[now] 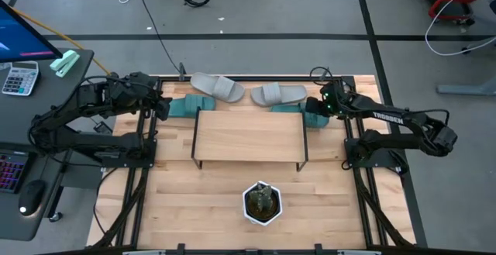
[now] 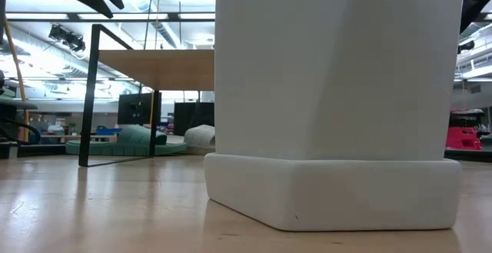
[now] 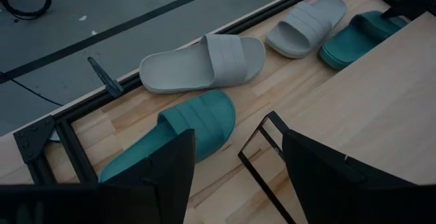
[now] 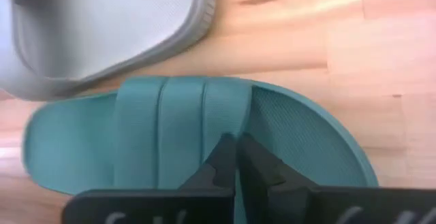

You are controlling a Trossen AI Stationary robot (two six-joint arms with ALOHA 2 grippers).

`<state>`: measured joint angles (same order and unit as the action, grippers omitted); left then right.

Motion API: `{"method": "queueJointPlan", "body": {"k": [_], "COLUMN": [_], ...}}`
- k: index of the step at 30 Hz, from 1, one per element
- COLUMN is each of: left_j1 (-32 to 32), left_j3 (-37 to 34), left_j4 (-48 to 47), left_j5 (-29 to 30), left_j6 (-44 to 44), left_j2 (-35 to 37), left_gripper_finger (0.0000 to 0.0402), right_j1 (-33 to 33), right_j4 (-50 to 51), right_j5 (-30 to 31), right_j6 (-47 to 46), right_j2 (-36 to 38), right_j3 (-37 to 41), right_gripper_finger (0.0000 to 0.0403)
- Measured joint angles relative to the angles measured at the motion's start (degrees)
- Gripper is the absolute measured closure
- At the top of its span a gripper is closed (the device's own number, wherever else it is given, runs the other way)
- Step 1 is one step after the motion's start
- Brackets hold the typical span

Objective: Pick and place slides into the shelf
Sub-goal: Put the right green slipper on the shelf

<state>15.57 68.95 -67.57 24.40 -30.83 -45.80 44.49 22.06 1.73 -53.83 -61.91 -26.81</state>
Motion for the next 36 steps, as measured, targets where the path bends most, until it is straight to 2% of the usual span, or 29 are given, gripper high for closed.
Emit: {"method": "queueJointPlan", "body": {"k": [13,23,30,36], "left_j1": [0.0,0.0,0.0,0.0], "left_j3": [0.0,0.0,0.0,0.0], "left_j4": [0.0,0.0,0.0,0.0], "left_j5": [0.0,0.0,0.0,0.0], "left_j6": [0.0,0.0,0.0,0.0], "left_j2": [0.0,0.0,0.0,0.0], "left_gripper_finger": [0.0175,0.0175,0.0175,0.0175], "right_j1": [0.0,0.0,0.0,0.0], "right_j4": [-0.4,-0.4,-1.3,-3.4], "right_j5": [1.6,8.9,7.8,9.3], "right_j6": [-1.2,-1.5,-1.5,-0.1], "right_j2": [11.8,21.7,25.1,26.0], "right_j3": [0.0,0.0,-0.1,-3.4], "right_gripper_finger": [0.0401,0.0403,0.0402,0.0402]}}
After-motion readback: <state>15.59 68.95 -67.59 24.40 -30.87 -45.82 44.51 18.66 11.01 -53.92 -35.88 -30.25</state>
